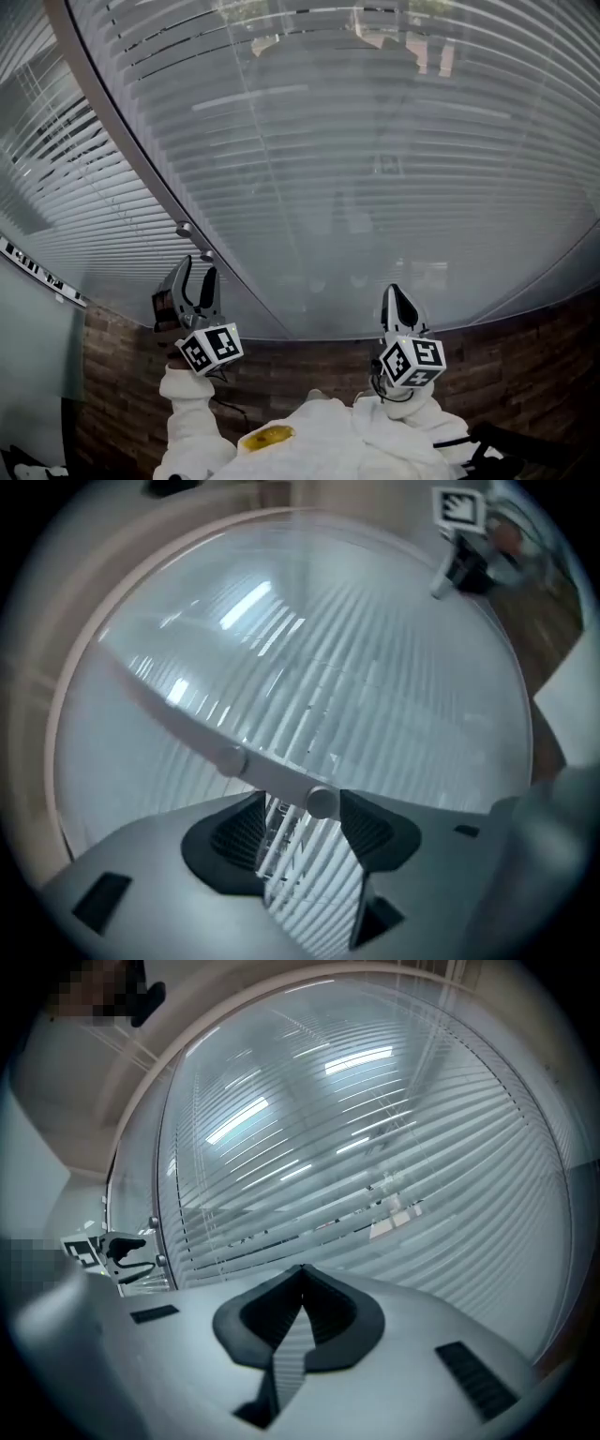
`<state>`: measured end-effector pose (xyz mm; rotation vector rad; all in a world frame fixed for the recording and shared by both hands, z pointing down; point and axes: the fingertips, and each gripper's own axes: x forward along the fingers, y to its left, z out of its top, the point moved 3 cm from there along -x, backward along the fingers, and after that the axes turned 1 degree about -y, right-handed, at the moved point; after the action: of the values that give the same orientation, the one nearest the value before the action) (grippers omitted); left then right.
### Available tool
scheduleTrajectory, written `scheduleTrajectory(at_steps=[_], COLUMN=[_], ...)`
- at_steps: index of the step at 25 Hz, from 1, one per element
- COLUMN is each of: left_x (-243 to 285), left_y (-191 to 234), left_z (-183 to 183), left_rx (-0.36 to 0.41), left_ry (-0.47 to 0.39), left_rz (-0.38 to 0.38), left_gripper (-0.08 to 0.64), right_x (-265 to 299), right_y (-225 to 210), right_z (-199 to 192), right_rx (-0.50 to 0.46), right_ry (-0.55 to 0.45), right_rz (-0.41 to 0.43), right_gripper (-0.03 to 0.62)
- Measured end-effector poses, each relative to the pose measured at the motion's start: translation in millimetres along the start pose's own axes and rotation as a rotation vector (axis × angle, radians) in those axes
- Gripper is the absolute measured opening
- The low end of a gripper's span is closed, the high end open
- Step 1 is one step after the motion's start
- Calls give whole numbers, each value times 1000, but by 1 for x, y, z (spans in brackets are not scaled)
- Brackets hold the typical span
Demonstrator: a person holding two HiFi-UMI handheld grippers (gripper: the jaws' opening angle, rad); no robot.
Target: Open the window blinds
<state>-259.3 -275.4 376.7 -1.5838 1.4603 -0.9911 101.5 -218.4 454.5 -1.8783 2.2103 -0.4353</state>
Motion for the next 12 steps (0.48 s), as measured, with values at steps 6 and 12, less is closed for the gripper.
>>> scheduleTrajectory(at_steps=[6, 12], left_x=[13, 25], left_y=[-14, -20], left_z=[-2, -8], left_rx=[305, 431], left_ry=[18, 61], left_rz=[-119, -66], left_gripper=[247, 131], right_x=[-2, -5], right_y=[8, 6], right_z=[-1, 1], right_rx=[-3, 1], right_ry=[-4, -20], right_rz=[14, -3], right_gripper=[11, 11])
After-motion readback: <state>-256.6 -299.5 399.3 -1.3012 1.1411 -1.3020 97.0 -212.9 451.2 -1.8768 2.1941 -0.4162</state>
